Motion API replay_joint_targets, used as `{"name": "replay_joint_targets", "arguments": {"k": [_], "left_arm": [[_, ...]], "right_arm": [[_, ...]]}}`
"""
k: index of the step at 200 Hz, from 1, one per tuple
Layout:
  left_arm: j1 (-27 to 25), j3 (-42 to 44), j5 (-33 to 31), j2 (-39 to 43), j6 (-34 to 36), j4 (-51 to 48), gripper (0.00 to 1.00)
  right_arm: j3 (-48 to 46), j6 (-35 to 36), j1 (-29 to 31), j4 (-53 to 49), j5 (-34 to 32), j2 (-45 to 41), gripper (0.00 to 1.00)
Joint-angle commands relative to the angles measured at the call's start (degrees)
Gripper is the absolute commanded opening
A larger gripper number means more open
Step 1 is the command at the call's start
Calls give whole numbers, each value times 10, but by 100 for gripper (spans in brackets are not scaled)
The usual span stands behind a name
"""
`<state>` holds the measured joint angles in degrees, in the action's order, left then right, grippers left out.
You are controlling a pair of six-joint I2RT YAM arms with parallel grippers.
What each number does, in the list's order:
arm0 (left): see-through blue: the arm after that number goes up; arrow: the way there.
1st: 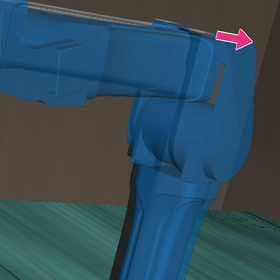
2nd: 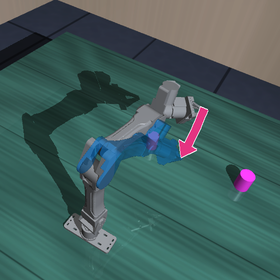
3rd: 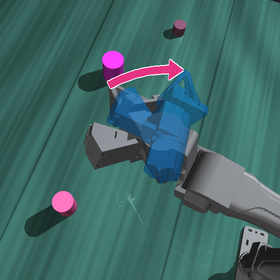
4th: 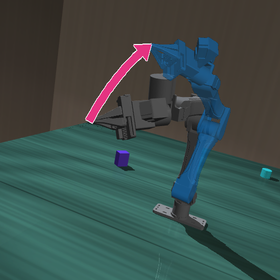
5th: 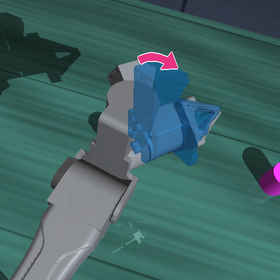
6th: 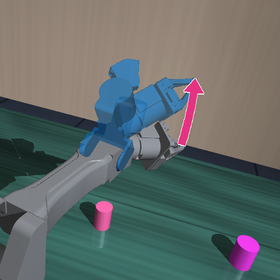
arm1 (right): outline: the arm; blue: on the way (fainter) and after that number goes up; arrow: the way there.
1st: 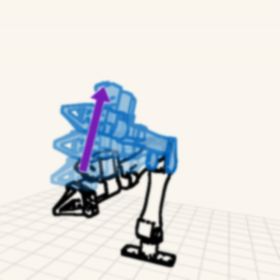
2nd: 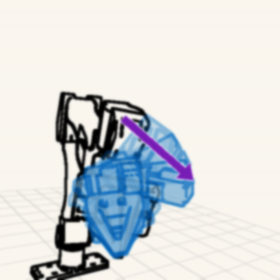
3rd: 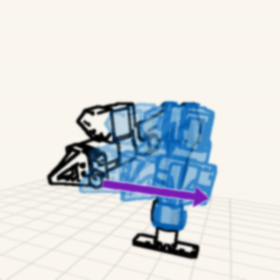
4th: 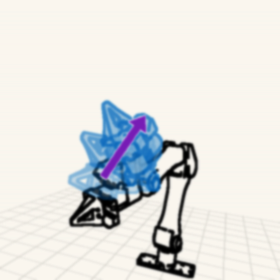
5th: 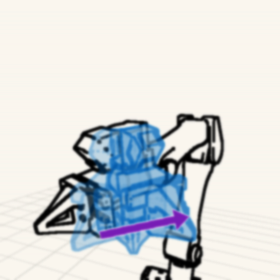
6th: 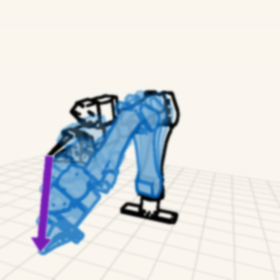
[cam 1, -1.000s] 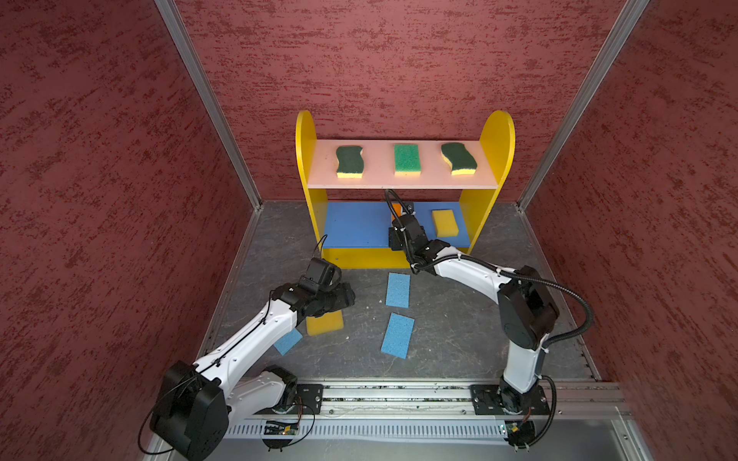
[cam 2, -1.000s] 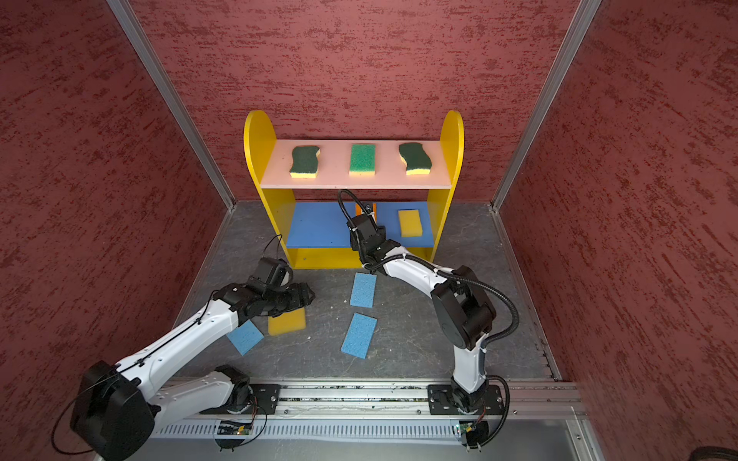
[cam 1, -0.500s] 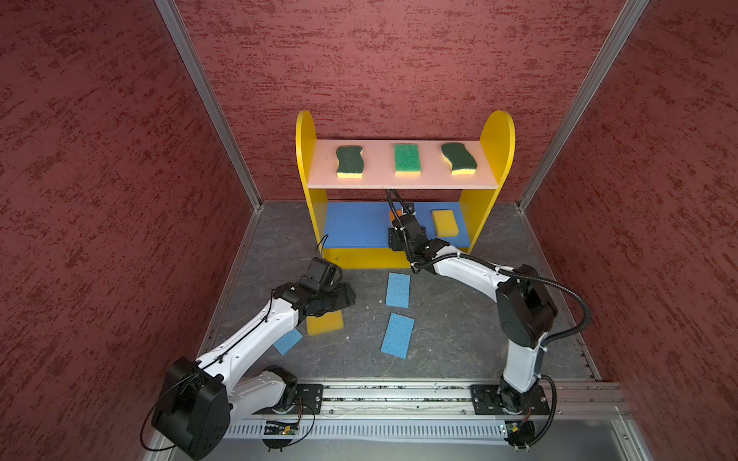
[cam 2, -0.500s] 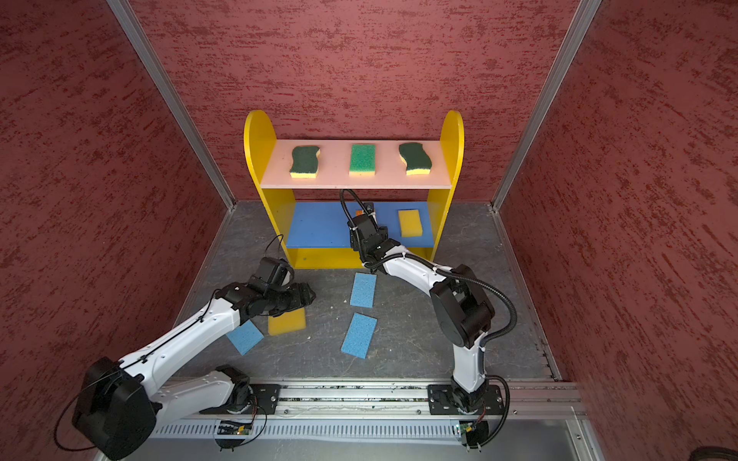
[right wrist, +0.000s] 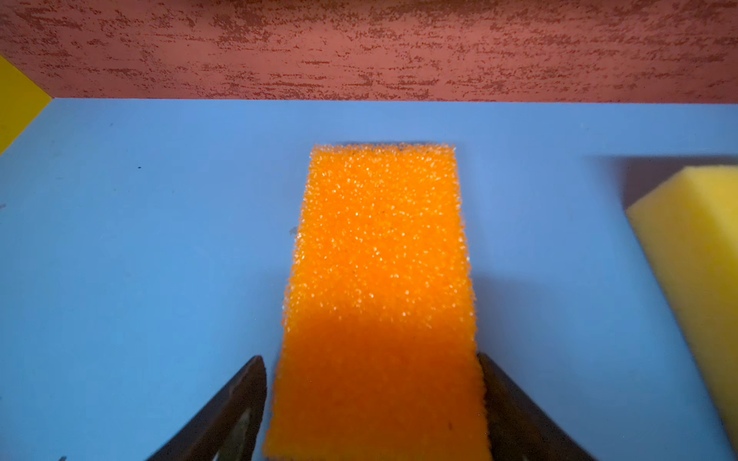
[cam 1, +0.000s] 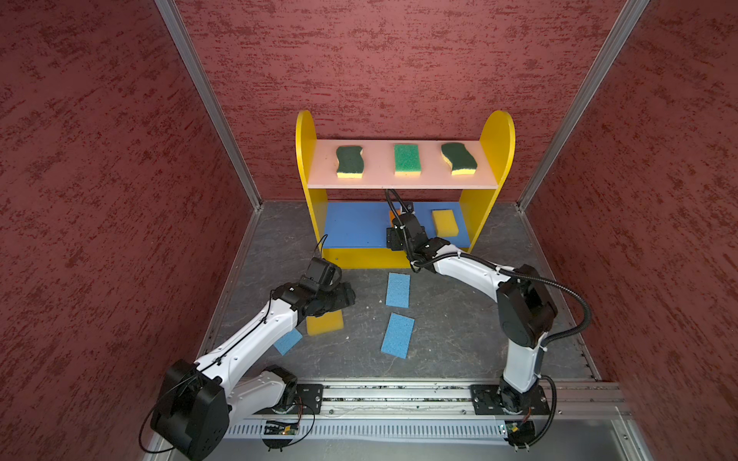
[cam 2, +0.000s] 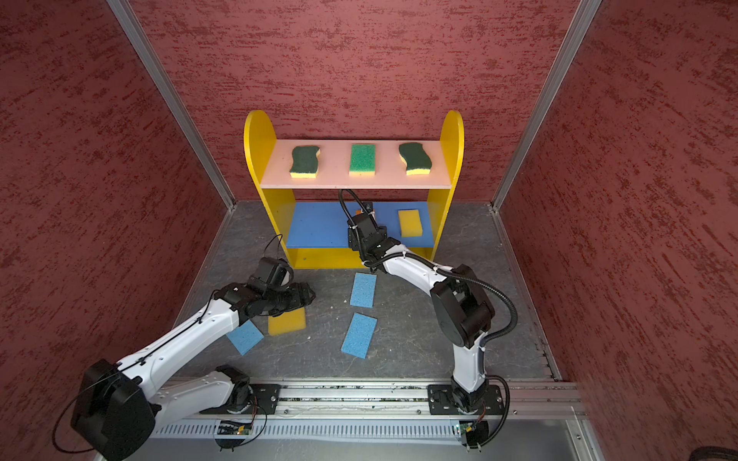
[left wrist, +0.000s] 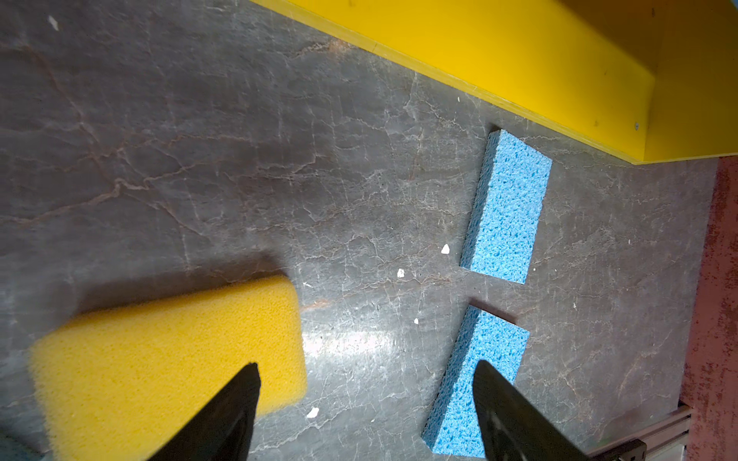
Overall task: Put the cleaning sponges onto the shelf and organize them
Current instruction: 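Lower the orange sponge onto the blue shelf and open the right gripper, then withdraw the right gripper from the shelf while the left moves over the yellow sponge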
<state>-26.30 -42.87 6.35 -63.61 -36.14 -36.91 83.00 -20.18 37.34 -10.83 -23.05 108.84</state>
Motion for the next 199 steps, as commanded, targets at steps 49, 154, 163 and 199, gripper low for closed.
{"name": "replay_joint_targets", "arguments": {"k": [49,154,163,199], "left_arm": [[3,-13,-7,25,9,-18,84],[4,-30,-30,34,15,-67,84],[4,-32,-33,33,14,-76,84],[6,-23,-45,34,-9,-115,85]], "right_arm": [[16,-3,-4,-17,-7,-17,81],[-35,2,6,-31,56,-118,90],[-43,5,7,-33,68,-129,92],[-95,-6,7,-44,101,-179,99]]}}
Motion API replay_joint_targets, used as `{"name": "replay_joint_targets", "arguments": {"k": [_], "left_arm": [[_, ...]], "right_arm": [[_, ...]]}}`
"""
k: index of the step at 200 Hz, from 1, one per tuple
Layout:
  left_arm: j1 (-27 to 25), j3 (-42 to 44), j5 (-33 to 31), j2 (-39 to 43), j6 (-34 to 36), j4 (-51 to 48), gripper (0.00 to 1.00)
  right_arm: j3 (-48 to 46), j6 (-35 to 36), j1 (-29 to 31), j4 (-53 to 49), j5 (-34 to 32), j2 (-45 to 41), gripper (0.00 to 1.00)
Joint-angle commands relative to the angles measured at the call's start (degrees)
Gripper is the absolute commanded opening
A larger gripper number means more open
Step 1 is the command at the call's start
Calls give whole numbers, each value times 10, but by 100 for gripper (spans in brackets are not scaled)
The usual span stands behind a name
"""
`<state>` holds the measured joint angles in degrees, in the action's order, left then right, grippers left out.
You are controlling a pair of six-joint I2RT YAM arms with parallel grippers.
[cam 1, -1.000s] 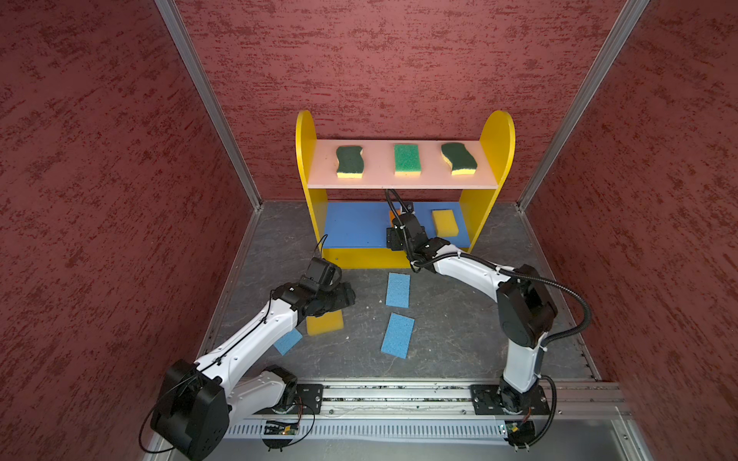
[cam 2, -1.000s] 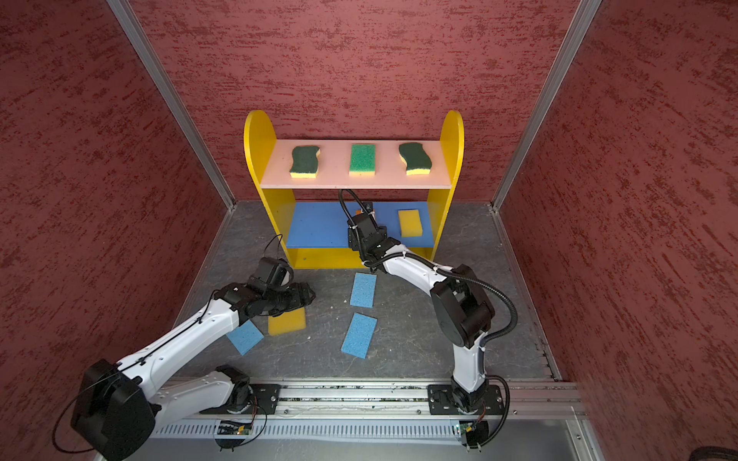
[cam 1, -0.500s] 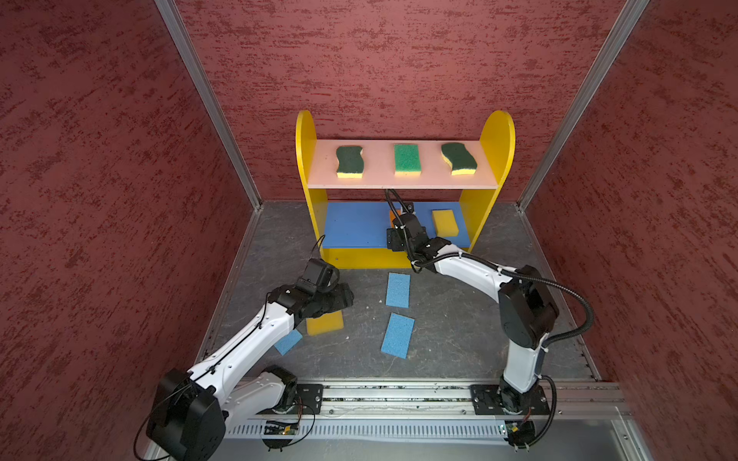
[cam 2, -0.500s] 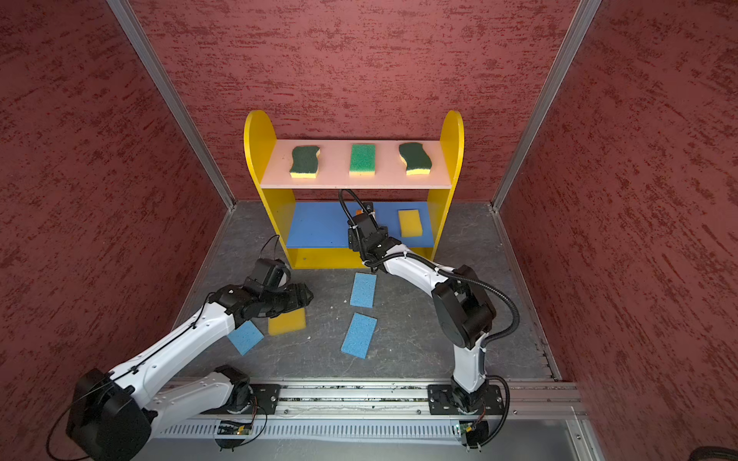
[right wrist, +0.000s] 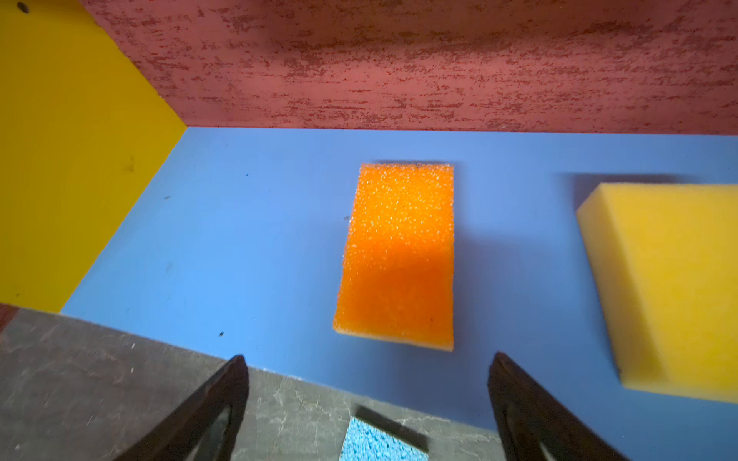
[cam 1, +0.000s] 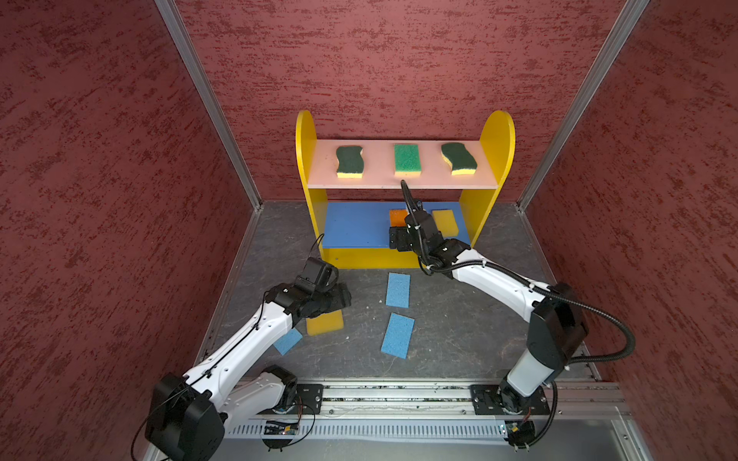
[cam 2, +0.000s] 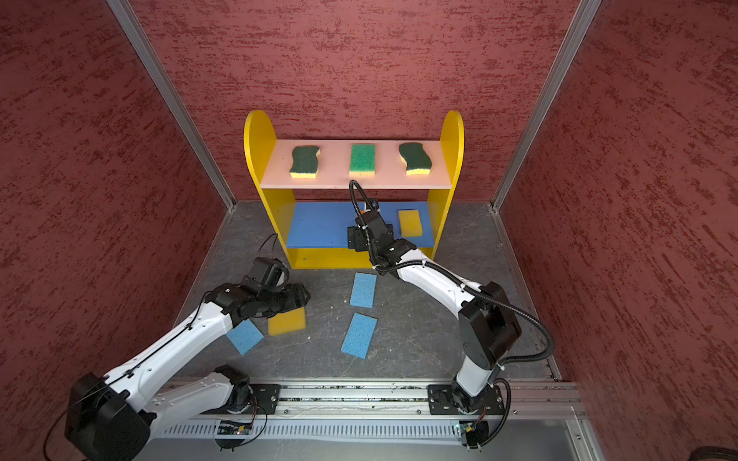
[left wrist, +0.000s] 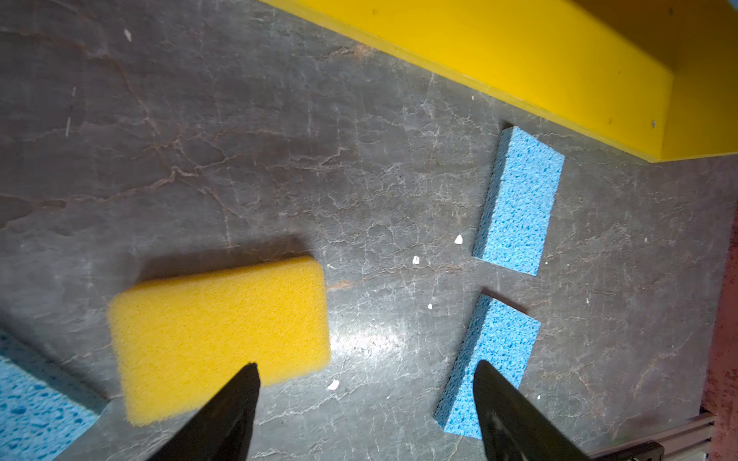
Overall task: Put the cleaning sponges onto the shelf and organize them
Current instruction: 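Withdraw the right gripper from the shelf while the left moves over the yellow sponge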
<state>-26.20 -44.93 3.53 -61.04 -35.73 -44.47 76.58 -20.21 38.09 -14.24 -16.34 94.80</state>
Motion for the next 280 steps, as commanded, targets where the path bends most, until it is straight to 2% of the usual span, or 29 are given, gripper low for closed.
{"name": "replay_joint_targets", "arguments": {"k": [1,41,74,89,121,157,179,240,280], "left_arm": [[5,-2,-18,9,-14,-41,85],[15,2,-42,19,-56,-96,85],[48,3,-39,8,-75,-127,87],[63,4,-35,2,-74,-129,87],[108,12,-28,-9,-66,-122,87],[172,40,2,-16,-48,-86,87],[194,58,9,-23,-45,-60,87],[199,98,31,-57,-41,31,85],[194,126,58,-19,-54,61,85]], "right_arm": [[-34,-6,0,-10,34,-41,99],[-114,-50,-7,0,104,-110,99],[-194,-42,-12,36,166,-181,99],[-226,-50,-15,46,166,-209,99],[-230,-54,-35,-28,148,-220,99],[-263,-60,-40,-42,135,-239,99],[-273,-67,-41,-48,129,-250,99],[-268,-79,-43,-78,117,-249,99],[-263,-86,-44,-95,96,-245,99]]}}
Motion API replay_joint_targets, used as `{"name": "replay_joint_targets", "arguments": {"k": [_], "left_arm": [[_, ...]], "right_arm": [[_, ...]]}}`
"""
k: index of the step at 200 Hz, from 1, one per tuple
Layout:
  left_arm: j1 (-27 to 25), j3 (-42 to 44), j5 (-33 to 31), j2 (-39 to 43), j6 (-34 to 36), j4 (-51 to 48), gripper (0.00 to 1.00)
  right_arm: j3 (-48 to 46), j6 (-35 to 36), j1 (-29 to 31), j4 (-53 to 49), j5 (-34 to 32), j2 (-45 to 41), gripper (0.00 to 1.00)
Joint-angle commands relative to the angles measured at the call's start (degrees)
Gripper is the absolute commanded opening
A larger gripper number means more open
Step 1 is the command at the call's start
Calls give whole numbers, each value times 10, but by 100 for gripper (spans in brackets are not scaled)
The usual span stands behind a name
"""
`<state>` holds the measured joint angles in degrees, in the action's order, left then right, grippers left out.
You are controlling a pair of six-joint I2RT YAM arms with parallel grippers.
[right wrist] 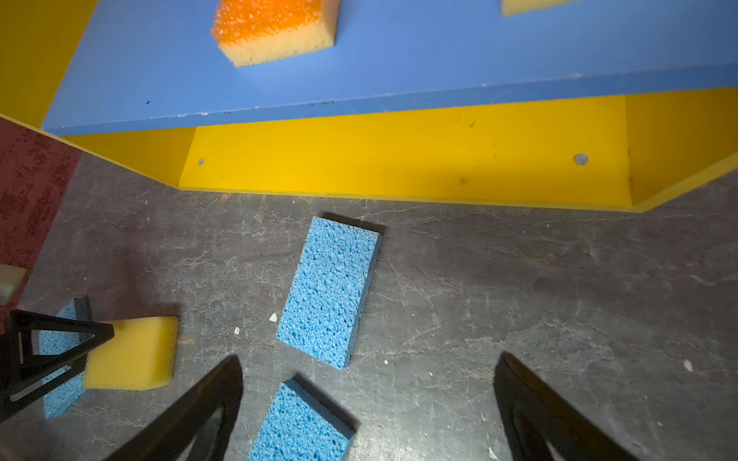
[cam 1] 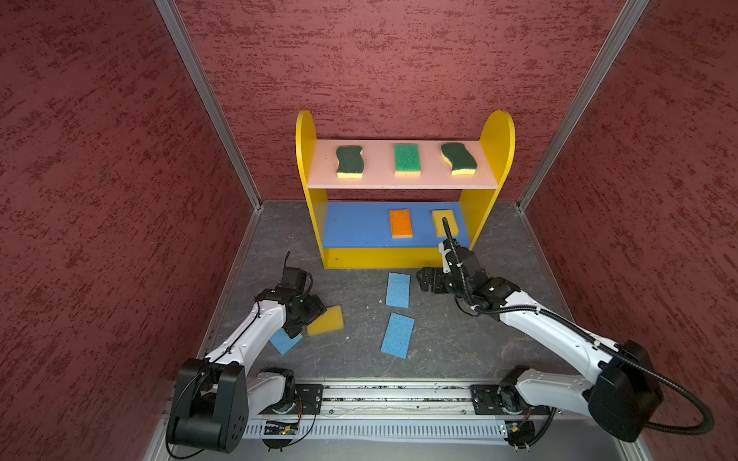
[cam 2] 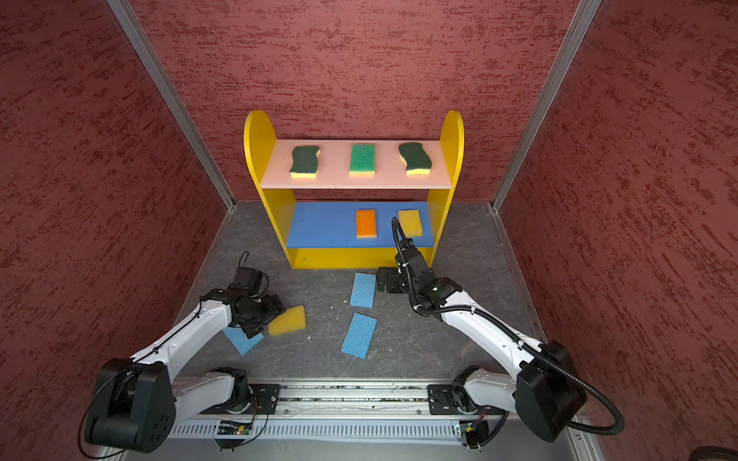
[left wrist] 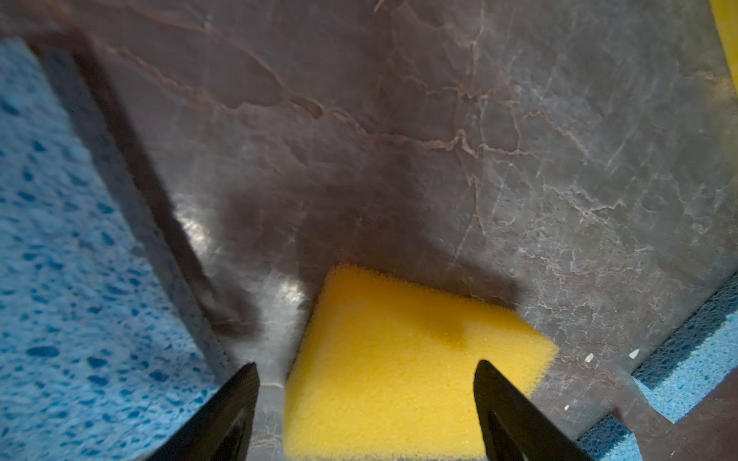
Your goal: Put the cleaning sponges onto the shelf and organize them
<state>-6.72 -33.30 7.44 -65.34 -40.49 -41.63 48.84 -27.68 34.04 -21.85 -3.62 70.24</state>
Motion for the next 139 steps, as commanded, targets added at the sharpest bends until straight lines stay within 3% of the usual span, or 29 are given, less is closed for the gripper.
{"name": "replay_joint_targets", "arguments": {"k": [1,44,139], "left_arm": [[0,11,20,25,-7,32,85],[-19,27,48,51,-24,43,85],[-143,8,35,3,-77,70,85]], "right_arm": [[15,-11,-3,-21,-32,2,99],[18,-29,-4,-48,-36,15,99],[6,-56,-8,-73,-22,18,99]]}}
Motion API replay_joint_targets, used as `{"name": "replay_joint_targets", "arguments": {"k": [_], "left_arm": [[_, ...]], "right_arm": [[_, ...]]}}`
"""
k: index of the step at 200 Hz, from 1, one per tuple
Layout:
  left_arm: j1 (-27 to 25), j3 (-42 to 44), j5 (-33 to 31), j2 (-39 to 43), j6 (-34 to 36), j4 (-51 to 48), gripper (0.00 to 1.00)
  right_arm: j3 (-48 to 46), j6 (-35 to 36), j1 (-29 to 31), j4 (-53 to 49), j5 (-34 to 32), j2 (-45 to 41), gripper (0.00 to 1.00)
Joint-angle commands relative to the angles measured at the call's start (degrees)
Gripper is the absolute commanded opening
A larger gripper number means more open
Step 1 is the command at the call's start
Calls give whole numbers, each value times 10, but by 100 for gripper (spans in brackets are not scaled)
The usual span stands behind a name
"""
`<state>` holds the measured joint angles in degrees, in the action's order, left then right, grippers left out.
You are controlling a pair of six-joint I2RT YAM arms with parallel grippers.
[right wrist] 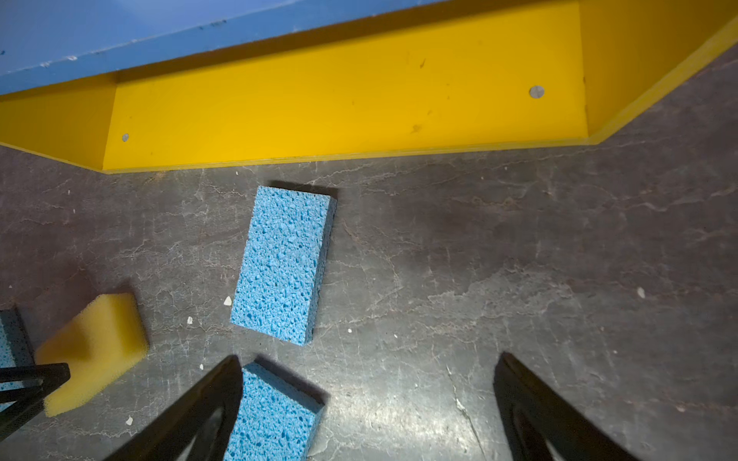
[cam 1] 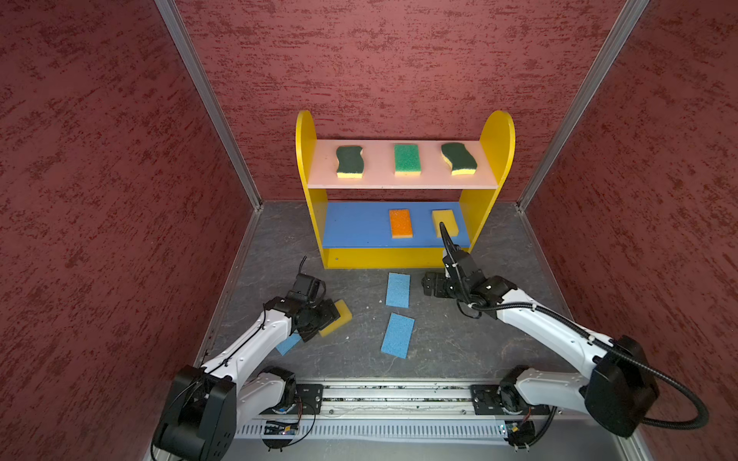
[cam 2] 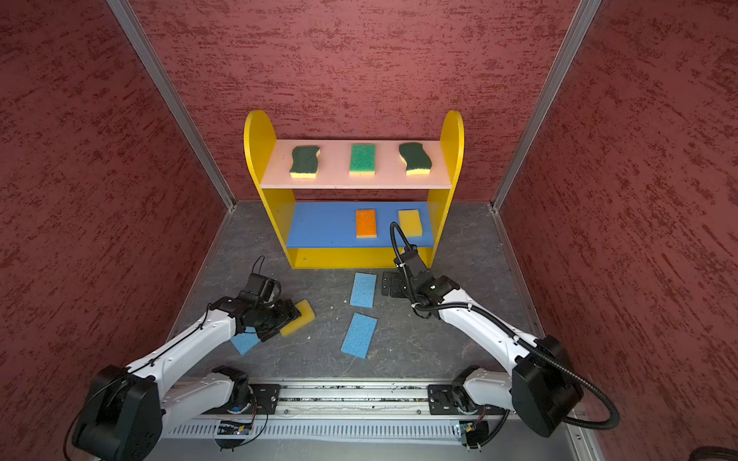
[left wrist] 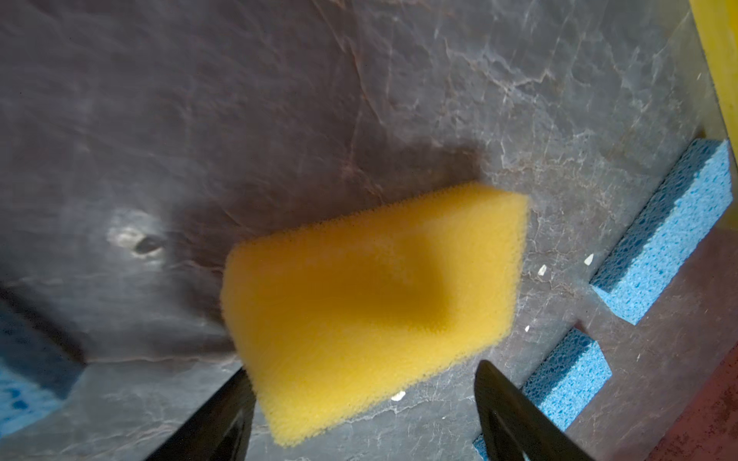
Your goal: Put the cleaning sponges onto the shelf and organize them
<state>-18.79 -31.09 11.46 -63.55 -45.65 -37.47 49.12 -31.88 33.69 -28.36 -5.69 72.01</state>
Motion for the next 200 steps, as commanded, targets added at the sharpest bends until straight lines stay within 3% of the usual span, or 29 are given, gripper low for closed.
{"name": "replay_joint_targets", "arguments": {"k": [1,34,74,100,131,175,200], "left_arm": [[-24,-15,-5,-15,-25,29,85],[-70,-37,-22,-35,-33,24,86],[-91,-50,-10,-62,-20,35,86],[-101,-83,-7,-87,32,3,86],[-105,-134,-82,-95,98,-90,86],[-66,-156,-83,-97,167,-112,89],[-12,-153,-69,-107,182,-93,89]], "right_arm": [[3,-14,-5,-8,-1,0,99],[-10,-22,-6,-6,2,-9,99],[-17,-31,-7,-14,-3,-20,99],[-24,-36,-7,-17,-7,-34,99],[-27,-36,-8,-26,-17,-47,99],[-22,-42,-8,-29,-17,-39,99],[-15,-43,-8,-31,-14,-28,99]]}}
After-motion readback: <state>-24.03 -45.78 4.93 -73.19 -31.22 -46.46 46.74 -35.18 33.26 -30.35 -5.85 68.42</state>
